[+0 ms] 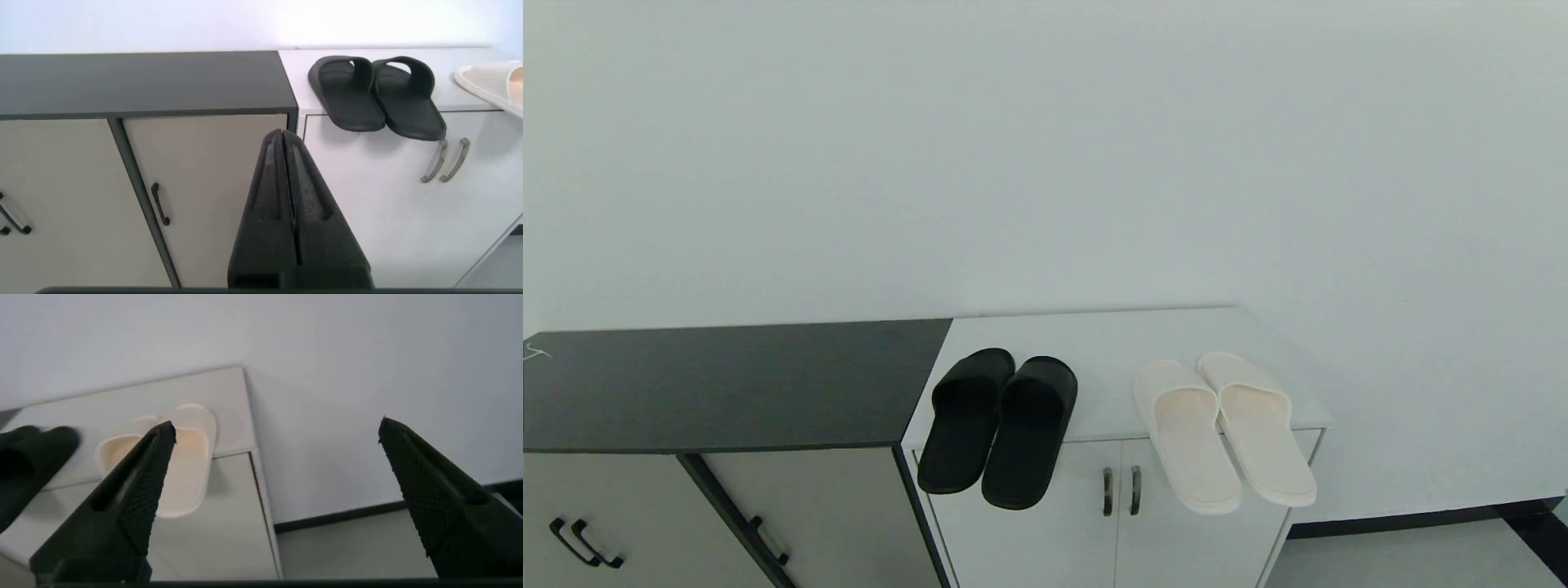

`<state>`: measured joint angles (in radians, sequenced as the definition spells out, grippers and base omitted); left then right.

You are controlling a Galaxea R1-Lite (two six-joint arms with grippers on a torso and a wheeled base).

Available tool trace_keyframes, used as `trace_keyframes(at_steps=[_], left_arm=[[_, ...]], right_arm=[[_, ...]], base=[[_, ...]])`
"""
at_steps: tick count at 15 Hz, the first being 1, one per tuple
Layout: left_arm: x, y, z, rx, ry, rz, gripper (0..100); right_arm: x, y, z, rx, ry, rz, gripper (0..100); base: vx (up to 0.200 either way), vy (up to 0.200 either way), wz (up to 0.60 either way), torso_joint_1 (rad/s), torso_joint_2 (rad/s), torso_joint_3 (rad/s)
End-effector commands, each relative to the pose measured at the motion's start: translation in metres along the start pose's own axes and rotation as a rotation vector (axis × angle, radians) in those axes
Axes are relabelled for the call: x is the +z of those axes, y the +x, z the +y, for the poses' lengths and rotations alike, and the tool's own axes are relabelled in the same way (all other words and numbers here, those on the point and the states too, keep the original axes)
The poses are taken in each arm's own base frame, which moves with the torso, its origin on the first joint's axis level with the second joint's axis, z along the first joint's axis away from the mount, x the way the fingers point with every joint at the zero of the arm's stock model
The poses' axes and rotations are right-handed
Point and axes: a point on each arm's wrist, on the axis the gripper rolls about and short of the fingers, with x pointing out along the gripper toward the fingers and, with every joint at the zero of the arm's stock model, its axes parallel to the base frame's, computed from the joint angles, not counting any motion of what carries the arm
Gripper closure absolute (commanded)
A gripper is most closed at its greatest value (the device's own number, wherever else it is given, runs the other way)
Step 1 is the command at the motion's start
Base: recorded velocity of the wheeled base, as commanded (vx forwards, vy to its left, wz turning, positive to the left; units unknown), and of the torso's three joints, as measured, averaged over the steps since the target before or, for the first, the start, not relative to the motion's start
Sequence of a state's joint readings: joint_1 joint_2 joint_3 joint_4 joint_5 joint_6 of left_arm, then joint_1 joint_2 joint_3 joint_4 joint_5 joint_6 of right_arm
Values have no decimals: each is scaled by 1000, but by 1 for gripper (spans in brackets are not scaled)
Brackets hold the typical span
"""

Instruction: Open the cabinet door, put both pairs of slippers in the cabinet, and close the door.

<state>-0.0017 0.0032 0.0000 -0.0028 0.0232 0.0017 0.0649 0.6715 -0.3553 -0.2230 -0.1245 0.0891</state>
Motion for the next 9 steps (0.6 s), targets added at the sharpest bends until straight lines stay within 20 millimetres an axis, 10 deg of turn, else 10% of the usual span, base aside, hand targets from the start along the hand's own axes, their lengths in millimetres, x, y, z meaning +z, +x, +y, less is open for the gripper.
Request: trace_keyframes(at_steps=[1,9], left_arm=[[0,0,0,0,0,0,100],[0,0,0,-2,1,0,100]], right_arm=[[-10,61,22,6,-46,171,0],[-42,121,106,63,-71,212,0]], base=[[0,0,0,0,0,0],[0,0,0,0,0,0]])
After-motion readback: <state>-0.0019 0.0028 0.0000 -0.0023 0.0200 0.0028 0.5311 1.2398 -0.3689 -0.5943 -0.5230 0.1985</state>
